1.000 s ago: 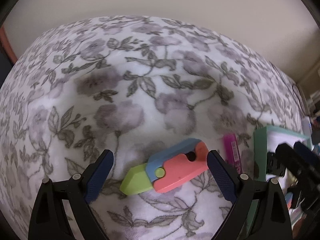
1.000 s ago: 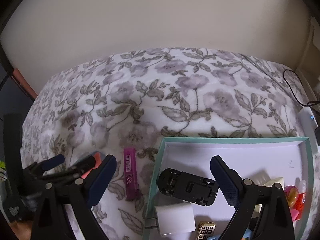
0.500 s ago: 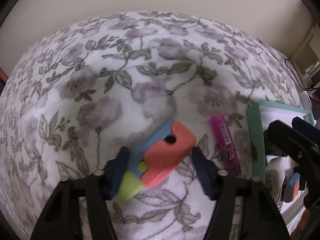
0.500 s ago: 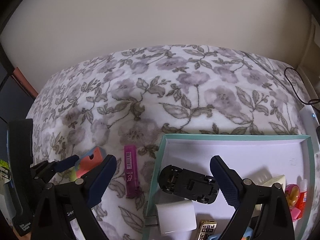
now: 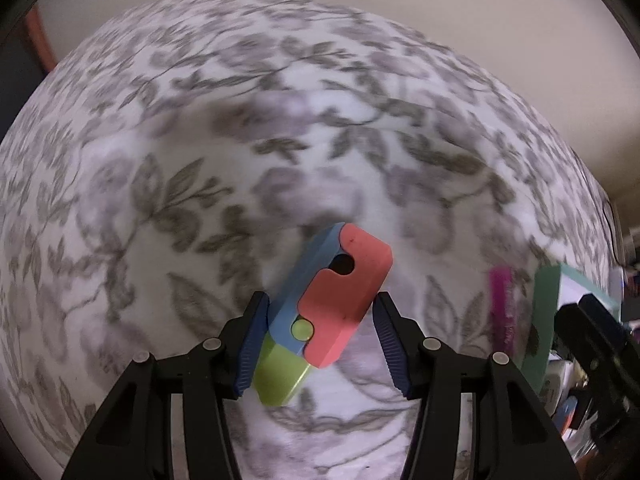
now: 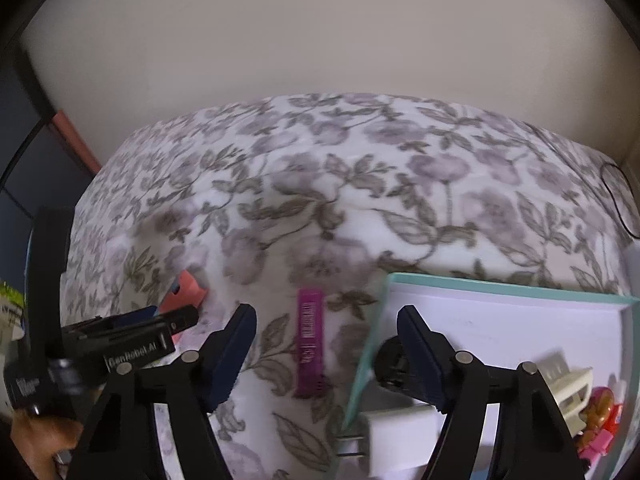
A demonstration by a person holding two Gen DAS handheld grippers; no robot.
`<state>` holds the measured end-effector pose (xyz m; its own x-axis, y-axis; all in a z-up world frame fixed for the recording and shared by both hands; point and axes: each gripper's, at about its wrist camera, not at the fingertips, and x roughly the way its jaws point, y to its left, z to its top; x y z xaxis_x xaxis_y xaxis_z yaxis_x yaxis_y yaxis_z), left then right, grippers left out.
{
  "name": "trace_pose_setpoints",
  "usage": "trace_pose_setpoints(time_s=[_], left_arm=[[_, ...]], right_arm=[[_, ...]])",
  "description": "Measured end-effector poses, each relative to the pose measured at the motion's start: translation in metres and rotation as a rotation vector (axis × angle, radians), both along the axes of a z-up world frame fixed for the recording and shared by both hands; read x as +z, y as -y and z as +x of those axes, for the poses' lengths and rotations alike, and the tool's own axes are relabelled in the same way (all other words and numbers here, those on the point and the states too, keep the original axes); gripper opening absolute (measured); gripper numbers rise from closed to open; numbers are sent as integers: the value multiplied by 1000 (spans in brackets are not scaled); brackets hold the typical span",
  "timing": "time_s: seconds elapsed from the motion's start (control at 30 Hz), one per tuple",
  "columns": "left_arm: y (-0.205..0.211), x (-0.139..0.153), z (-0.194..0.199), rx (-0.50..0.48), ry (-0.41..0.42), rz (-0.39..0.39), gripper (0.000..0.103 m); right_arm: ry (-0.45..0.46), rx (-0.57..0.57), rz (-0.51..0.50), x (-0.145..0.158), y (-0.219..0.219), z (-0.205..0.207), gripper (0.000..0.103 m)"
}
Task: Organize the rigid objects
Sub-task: 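Grasp the blue-pink-green knife toy with the left gripper while the right grasps the purple glue stick, then carry the knife toy and purple glue stick over the tray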
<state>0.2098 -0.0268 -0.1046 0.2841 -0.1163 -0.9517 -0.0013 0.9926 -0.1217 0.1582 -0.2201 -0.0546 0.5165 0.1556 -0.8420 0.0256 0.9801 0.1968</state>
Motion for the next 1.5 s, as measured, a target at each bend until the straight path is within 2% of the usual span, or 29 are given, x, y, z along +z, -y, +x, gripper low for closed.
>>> trace_pose_setpoints(time_s=[0.13,0.23,0.33,0.7,0.93,1.17,1.5], left_arm=[[-13,1,-3,33,-10,-14,55],[-14,1,-5,30,-11,-10,55],[-15,1,-5,29,-13,-12,55],[-10,-1,0,24,-16,0,55],[-12,-1,-1,22,-16,5,55],[-10,-3,-1,3,-16,24,55],[3,-2,-1,-39,-9,91,55]], right_arm=[[4,50,-20,-2,-15,3,64],[-2,82,-37,-8,-25,5,63],[-28,89,-47,-17,-29,8,50],[-82,64,-78,-39,-32,13,46],[-112,69,-63,-45,-34,14,27],[-118,97,-74,-44,-44,14,24],[-119,124,-160,-49,-54,11,23]])
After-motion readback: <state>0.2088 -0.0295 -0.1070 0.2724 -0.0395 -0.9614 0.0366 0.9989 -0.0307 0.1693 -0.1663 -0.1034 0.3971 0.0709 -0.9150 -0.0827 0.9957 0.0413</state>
